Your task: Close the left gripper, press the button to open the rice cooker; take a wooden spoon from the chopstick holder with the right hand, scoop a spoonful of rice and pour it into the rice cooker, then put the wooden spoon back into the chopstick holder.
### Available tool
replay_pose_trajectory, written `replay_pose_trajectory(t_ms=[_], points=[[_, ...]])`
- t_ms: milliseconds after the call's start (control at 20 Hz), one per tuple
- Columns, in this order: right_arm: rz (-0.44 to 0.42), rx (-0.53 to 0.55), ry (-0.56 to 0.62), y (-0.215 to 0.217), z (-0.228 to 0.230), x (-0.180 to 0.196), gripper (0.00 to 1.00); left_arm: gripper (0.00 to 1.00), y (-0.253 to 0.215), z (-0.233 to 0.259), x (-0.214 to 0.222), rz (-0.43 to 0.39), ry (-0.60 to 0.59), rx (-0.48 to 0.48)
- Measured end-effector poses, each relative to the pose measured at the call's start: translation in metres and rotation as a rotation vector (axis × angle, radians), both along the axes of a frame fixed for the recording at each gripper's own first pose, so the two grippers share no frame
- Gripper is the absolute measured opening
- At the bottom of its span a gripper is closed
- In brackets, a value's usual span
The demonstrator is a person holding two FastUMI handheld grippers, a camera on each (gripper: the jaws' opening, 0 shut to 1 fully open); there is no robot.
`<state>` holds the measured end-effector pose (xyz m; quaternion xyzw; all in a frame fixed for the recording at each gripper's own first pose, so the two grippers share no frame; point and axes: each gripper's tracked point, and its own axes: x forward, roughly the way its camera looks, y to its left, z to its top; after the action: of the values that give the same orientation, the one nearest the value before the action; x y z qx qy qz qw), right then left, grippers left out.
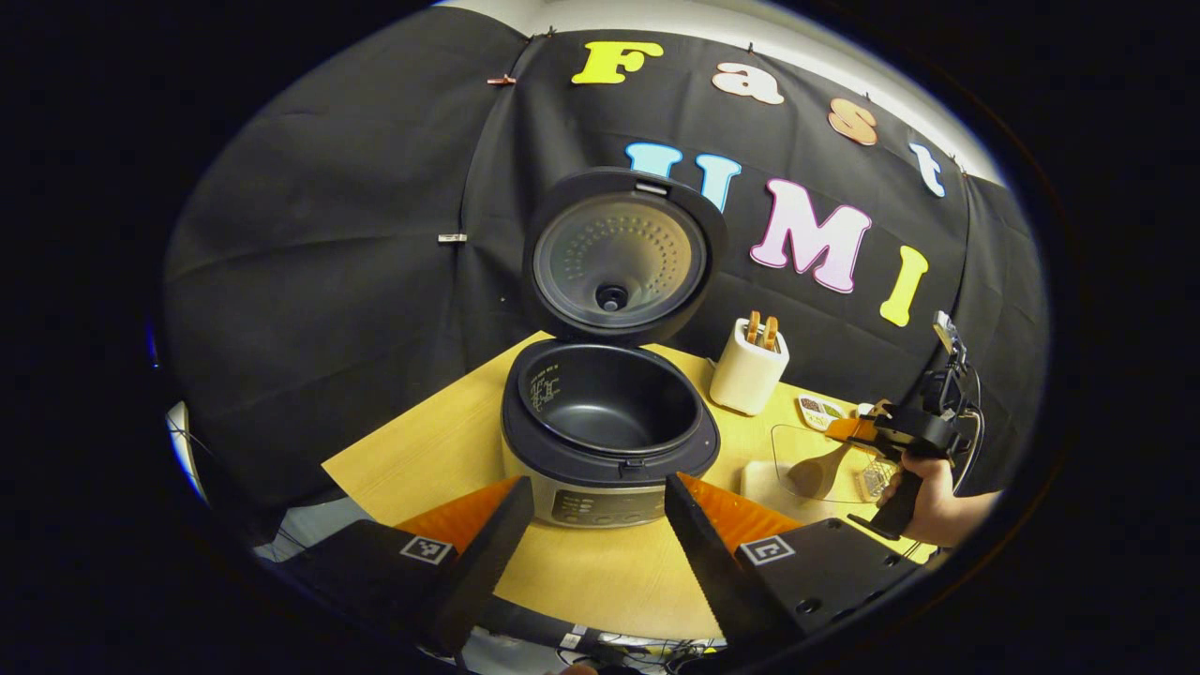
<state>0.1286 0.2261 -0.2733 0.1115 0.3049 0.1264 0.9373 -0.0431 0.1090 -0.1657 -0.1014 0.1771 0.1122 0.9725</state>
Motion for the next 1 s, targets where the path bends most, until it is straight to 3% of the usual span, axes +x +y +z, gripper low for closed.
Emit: replay_pose_trajectory(t_ms=[350,700,1000], points=[[0.03,0.099,0.1,0.036,-0.003,-0.017,0.17,0.95,0.009,0.0,-0.006,0.016,0.002,-0.007],[-0.133,0.259,0.219,-0.007,-0.007,-0.014,0.16,0.95,0.005,0.002,-0.009,0.012,-0.005,-0.008],[-0.224,0.318,0.222,-0.05,0.012,-0.006,0.16,0.95,0.012,0.012,-0.008,0.01,-0.026,0.026]])
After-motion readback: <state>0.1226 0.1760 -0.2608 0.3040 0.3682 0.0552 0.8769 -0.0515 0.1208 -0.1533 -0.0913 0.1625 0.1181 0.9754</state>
